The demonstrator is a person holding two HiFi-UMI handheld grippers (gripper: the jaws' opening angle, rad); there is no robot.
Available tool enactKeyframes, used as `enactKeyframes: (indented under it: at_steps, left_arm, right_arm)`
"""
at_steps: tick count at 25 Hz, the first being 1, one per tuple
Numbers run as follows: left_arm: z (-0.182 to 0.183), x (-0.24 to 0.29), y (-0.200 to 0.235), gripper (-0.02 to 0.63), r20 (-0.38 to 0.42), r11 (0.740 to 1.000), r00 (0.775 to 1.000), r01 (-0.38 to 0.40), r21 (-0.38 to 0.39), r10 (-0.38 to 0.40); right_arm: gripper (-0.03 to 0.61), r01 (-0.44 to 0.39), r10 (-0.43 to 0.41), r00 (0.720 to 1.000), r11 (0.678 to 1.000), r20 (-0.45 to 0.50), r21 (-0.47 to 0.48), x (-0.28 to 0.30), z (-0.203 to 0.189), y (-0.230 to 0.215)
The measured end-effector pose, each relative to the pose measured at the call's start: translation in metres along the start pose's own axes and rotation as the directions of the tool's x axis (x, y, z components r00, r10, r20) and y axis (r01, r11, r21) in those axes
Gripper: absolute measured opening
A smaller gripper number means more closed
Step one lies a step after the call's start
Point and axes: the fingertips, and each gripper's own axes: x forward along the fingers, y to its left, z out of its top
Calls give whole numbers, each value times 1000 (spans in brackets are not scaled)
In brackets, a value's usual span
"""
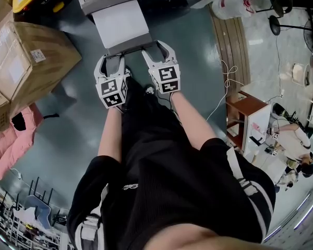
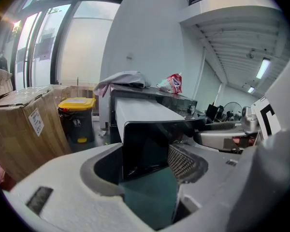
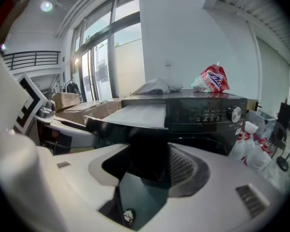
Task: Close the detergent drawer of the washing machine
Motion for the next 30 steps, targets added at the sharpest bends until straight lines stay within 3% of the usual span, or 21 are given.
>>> enactKeyframes:
  at_steps: [15, 30]
  left_arm:
    - [8, 8, 3, 290, -18, 1000, 1000, 3, 14, -3]
    - [12, 11, 4, 291, 13, 1000, 1000, -12, 8, 12]
  right_arm:
    - [233, -4, 4, 1000, 1000, -11, 16, 8, 8, -2]
    - [230, -30, 31, 1000, 999, 3, -10, 11, 12, -4]
